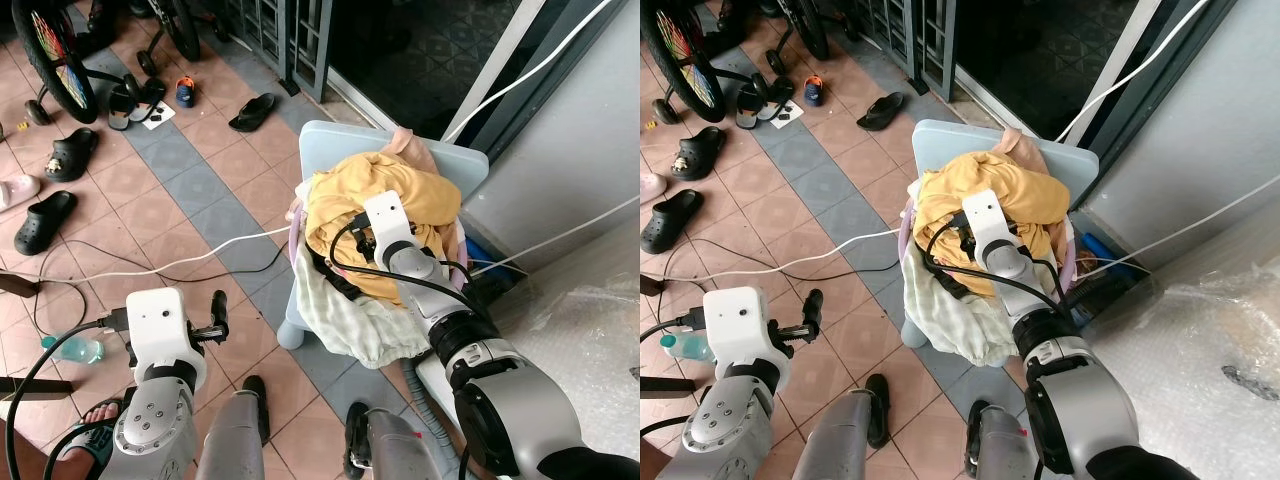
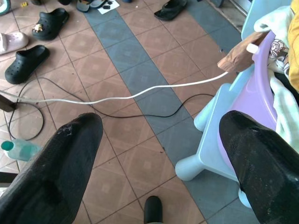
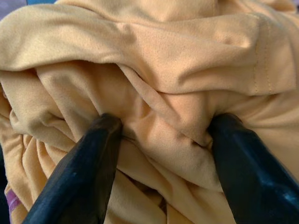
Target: Clothes washing
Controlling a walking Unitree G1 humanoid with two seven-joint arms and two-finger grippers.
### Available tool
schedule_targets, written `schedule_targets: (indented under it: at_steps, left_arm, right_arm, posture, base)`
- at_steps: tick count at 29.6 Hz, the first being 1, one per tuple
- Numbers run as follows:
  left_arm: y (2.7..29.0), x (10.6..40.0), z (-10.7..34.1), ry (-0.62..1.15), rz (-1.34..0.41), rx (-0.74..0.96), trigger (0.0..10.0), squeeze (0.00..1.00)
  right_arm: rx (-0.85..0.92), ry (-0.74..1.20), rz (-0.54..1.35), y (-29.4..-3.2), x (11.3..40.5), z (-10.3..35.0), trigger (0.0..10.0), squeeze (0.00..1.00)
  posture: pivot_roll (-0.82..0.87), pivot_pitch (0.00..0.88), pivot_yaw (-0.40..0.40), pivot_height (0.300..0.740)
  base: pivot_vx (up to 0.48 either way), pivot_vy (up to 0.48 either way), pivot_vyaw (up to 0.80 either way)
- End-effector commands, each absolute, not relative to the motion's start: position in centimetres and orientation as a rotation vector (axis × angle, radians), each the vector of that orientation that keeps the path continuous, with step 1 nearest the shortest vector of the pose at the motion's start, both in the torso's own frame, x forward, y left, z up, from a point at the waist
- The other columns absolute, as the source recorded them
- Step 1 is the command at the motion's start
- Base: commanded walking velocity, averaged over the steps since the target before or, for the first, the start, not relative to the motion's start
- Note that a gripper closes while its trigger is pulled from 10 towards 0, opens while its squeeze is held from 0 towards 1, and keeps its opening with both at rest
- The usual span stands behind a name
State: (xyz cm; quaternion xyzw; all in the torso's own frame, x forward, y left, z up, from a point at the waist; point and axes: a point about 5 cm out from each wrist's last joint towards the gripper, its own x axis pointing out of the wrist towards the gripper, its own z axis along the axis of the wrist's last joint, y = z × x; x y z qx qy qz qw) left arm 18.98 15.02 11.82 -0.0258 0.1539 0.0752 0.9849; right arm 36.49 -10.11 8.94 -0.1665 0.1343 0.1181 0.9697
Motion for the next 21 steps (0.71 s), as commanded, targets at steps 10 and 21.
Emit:
schedule_targets:
  at_steps: [10, 21]
  left_arm:
    - [14.4, 19.6, 11.6, 0.315, 0.178, -0.068, 10.0, 0.00]
    - [15.6, 20.8, 12.2, 0.190, 0.221, -0.023, 10.0, 0.00]
  right_arm:
    - [-0.319, 0.401, 0.248, -11.1, 35.1, 5.9, 0.0, 0.00]
    - [-0.281, 0.372, 0.251, -11.2, 35.5, 6.6, 0.0, 0.00]
  posture:
    - [0.14, 0.290, -0.083, 0.740]
    - [0.12, 0.237, -0.087, 0.740]
  base:
    - [0.000, 0.000, 0.00]
    - [0.000, 0.000, 0.00]
